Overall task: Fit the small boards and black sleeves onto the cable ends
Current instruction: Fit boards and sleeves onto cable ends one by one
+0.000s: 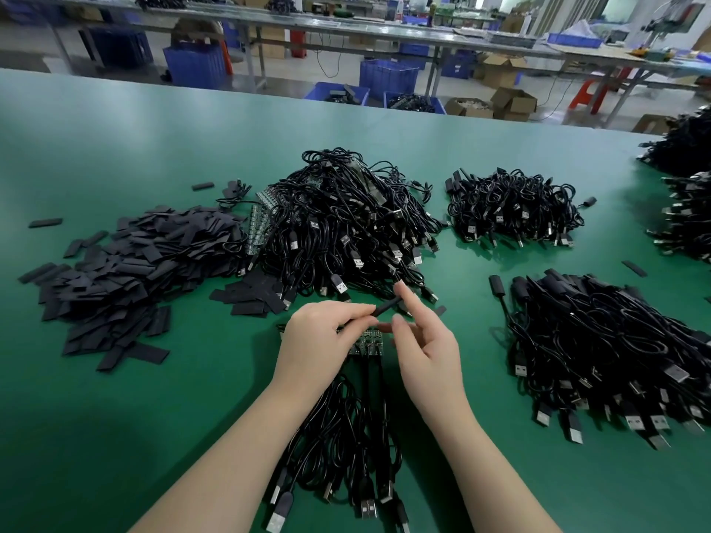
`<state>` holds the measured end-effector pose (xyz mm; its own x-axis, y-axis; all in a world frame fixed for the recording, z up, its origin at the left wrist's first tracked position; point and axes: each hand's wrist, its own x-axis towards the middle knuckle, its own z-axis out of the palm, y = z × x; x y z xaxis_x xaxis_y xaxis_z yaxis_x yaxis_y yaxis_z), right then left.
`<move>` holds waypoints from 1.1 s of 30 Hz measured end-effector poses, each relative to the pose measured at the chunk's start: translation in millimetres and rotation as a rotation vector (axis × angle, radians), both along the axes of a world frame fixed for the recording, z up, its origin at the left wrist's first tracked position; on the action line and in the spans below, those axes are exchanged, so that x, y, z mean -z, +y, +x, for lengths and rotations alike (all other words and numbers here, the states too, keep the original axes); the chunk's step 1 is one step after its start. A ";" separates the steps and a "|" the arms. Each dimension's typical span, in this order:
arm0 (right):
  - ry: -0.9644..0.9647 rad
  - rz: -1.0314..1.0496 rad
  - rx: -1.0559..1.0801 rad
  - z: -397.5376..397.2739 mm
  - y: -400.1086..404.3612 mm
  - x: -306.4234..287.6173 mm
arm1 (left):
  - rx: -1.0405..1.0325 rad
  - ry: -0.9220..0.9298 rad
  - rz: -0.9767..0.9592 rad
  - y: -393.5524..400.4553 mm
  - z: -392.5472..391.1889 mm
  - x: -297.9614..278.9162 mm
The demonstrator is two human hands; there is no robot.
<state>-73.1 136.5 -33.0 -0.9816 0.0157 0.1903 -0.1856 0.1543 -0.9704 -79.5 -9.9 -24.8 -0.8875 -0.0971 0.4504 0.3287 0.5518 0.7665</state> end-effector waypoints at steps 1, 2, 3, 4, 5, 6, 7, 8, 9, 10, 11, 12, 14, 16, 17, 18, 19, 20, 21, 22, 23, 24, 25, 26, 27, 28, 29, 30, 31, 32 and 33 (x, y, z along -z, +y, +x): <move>-0.005 0.003 0.007 -0.6 0.8 -0.6 | 0.000 -0.007 0.006 -0.1 0.1 0.3; -0.007 0.008 0.012 -1.2 1.7 -0.6 | 0.001 -0.012 0.014 -0.5 0.0 0.9; -0.013 0.014 0.004 -2.0 2.7 0.1 | 0.001 -0.013 0.018 -1.1 -0.6 1.7; -0.021 0.014 -0.017 -2.0 2.7 0.0 | 0.002 -0.014 0.014 -1.6 -1.1 2.5; -0.023 0.013 -0.039 -1.0 1.5 -0.7 | 0.002 -0.015 0.006 -1.9 -1.7 3.1; -0.011 0.014 -0.041 -0.4 -0.3 -0.7 | 0.002 -0.012 0.007 -2.2 -2.1 3.4; 0.007 0.014 -0.021 0.0 -1.9 1.1 | 0.002 -0.008 0.020 -2.3 -2.2 3.4; 0.018 0.008 0.006 0.1 -3.0 2.5 | 0.003 -0.003 0.043 -2.1 -2.0 3.3; 0.008 0.010 0.024 0.1 -3.9 1.9 | 0.005 0.000 0.072 -1.5 -1.8 3.3; -0.025 0.016 0.030 0.1 -4.9 -0.2 | 0.007 -0.003 0.099 -1.0 -1.1 3.1; -0.068 0.020 0.026 -0.9 -5.5 -0.8 | 0.011 -0.010 0.113 -0.4 -0.4 2.8; -0.103 0.019 0.014 -1.5 -6.0 -1.2 | 0.015 -0.015 0.099 0.1 0.3 2.7; -0.106 0.028 0.007 -1.5 -5.8 -2.6 | 0.025 -0.001 -0.007 1.9 1.4 2.8; -0.075 0.029 0.024 -2.1 -4.4 -2.8 | 0.045 0.023 -0.096 3.8 3.7 0.4; -0.074 0.020 0.042 -2.5 -3.0 -4.4 | 0.063 0.047 -0.120 4.5 3.8 -0.9; -0.080 -0.015 0.053 -2.7 -1.3 -7.1 | 0.081 0.078 -0.136 4.8 3.3 -1.1; -0.088 -0.081 0.056 -3.1 0.5 -10.1 | 0.090 0.108 -0.141 4.8 2.7 -1.1; -0.105 -0.182 0.055 -3.1 2.7 -14.2 | 0.087 0.130 -0.127 4.6 2.3 -1.1; -0.119 -0.291 0.057 -3.4 5.5 -19.3 | 0.079 0.144 -0.086 3.9 2.0 -1.3; -0.116 -0.371 0.076 -3.1 9.0 -26.7 | 0.077 0.152 -0.027 2.7 1.8 -1.3; -0.086 -0.419 0.110 -2.7 14.0 -34.5 | 0.077 0.156 0.041 1.6 2.1 -1.2; -0.029 -0.433 0.157 -2.1 20.0 -45.4 | 0.077 0.150 0.101 0.6 2.6 -1.4; 0.049 -0.400 0.219 -1.1 28.3 -57.8 | 0.077 0.132 0.142 0.5 3.1 -1.8; 0.135 -0.331 0.284 0.7 38.1 -71.2 | 0.076 0.109 0.153 0.7 3.3 -2.4; 0.214 -0.239 0.337 2.7 50.2 -84.9 | 0.075 0.086 0.140 1.2 3.0 -2.5; 0.263 -0.135 0.388 4.7 63.4 -99.7 | 0.071 0.061 0.111 1.7 2.5 -2.0; 0.280 -0.026 0.441 4.4 77.3 -112.5 | 0.069 0.034 0.080 2.2 1.7 -1.2; 0.275 0.115 0.508 1.6 92.3 -122.3 | 0.072 0.006 0.053 2.7 1.1 -0.4; 0.260 0.295 0.590 -3.7 106.9 -129.3 | 0.083 -0.021 0.021 3.2 0.6 0.7; 0.232 0.485 0.676 -11.4 121.1 -133.2 | 0.094 -0.040 -0.025 3.2 0.2 1.9; 0.191 0.664 0.748 -20.8 134.5 -132.3 | 0.099 -0.052 -0.084 2.9 -0.1 2.9</move>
